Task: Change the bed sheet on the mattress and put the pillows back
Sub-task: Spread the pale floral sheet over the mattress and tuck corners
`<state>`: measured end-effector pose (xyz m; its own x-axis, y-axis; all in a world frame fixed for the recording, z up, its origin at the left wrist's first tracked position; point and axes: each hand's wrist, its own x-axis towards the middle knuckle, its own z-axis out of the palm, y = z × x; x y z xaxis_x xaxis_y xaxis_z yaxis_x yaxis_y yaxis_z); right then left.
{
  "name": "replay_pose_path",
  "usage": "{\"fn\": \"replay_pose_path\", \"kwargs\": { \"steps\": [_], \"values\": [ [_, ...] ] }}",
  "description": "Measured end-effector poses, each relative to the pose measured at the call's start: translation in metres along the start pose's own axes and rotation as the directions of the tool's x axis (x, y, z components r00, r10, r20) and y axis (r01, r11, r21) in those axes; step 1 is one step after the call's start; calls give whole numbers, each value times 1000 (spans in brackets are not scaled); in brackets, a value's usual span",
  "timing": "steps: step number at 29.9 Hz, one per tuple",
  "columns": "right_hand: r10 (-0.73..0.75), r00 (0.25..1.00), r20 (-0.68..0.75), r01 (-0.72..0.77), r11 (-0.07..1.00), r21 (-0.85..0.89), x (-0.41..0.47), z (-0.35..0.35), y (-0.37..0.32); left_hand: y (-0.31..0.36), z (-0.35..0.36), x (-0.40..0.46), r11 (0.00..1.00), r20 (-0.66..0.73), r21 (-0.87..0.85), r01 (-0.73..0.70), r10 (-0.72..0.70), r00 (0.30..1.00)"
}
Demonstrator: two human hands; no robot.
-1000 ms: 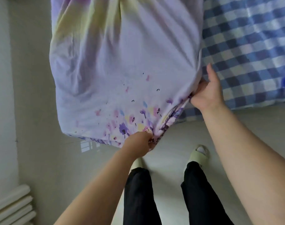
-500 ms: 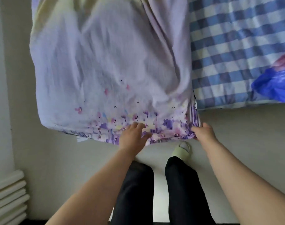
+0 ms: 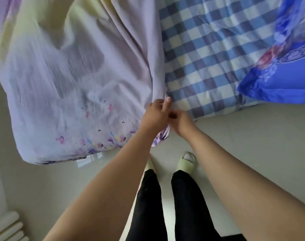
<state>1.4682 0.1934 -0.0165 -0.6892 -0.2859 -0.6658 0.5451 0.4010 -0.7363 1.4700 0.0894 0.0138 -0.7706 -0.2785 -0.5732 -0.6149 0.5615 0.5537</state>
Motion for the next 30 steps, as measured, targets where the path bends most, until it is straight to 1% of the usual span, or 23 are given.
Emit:
{"fn": "replay_pose_path", "kwargs": {
  "steps": [2, 3, 5, 6, 7, 9, 10, 11, 12, 14, 15, 17, 18, 19, 20, 22, 23, 24, 25, 27, 28, 29, 30],
  "values": [
    [-82, 995, -51, 80, 996, -30, -13, 11, -6, 2, -12, 12, 987, -3, -24, 159, -159, 987],
    [-90, 995, -43, 88, 995, -35, -19, 17, -7, 2, -20, 16, 981, 0, 59, 184, -184, 983],
    [-82, 995, 65, 86, 994, -67, -30, 26, -13, -6, -32, 23, 959, -6, 228, 170, -173, 985],
    [-71, 993, 99, 75, 996, -45, -30, 28, -18, -9, -38, 23, 957, -21, 240, 162, -162, 987],
    [-58, 996, 66, 60, 998, -23, -24, 27, -23, -12, -43, 23, 970, -21, 193, 149, -147, 989],
    [27, 990, -140, -21, 999, 46, 1, 18, -33, -15, -51, 16, 988, 37, 6, 156, -157, 987],
    [84, 978, -192, -66, 993, 98, 16, 13, -41, -16, -56, 11, 981, 83, -66, 180, -175, 981],
    [127, 976, -178, -104, 986, 134, 29, 10, -52, -17, -61, 6, 974, 139, -99, 205, -190, 972],
    [171, 980, -104, -151, 973, 174, 41, 11, -65, -20, -66, 3, 971, 202, -100, 217, -194, 960],
    [251, 965, 77, -262, 922, 284, 65, 19, -93, -22, -74, 0, 982, 308, -43, 183, -162, 938],
    [266, 956, 119, -292, 895, 337, 75, 21, -109, -20, -76, 1, 988, 345, -14, 151, -137, 928],
    [275, 957, 96, -289, 860, 420, 94, 23, -134, -13, -77, 8, 995, 406, 35, 92, -98, 908],
    [287, 958, 30, -272, 862, 427, 103, 21, -141, -8, -76, 12, 995, 431, 69, 70, -93, 897],
    [280, 958, -67, -237, 899, 368, 108, 19, -144, -3, -74, 15, 993, 446, 108, 45, -88, 891],
    [229, 957, -177, -185, 954, 236, 111, 13, -144, 1, -70, 18, 990, 454, 139, 22, -83, 887],
    [-3, 922, -386, -29, 997, -77, 106, -4, -139, 12, -62, 24, 983, 450, 182, -13, -72, 890],
    [-113, 873, -474, 45, 987, -153, 96, -17, -137, 18, -57, 26, 975, 434, 219, -36, -64, 899],
    [-187, 798, -573, 113, 980, -162, 85, -32, -133, 24, -52, 29, 962, 421, 265, -72, -48, 906],
    [-225, 688, -690, 169, 974, -149, 76, -51, -125, 29, -46, 32, 944, 429, 310, -115, -31, 903],
    [-171, 467, -868, 186, 978, -93, 60, -93, -97, 41, -35, 39, 904, 491, 387, -182, -35, 871],
    [-89, 429, -899, 115, 992, -43, 53, -113, -80, 48, -30, 41, 876, 520, 434, -211, -53, 852],
    [4, 455, -890, 10, 1000, 10, 47, -129, -63, 55, -25, 44, 846, 537, 478, -237, -67, 841],
    [89, 522, -849, -102, 994, 41, 45, -143, -45, 62, -21, 46, 826, 532, 504, -251, -69, 844]
  ]
}}
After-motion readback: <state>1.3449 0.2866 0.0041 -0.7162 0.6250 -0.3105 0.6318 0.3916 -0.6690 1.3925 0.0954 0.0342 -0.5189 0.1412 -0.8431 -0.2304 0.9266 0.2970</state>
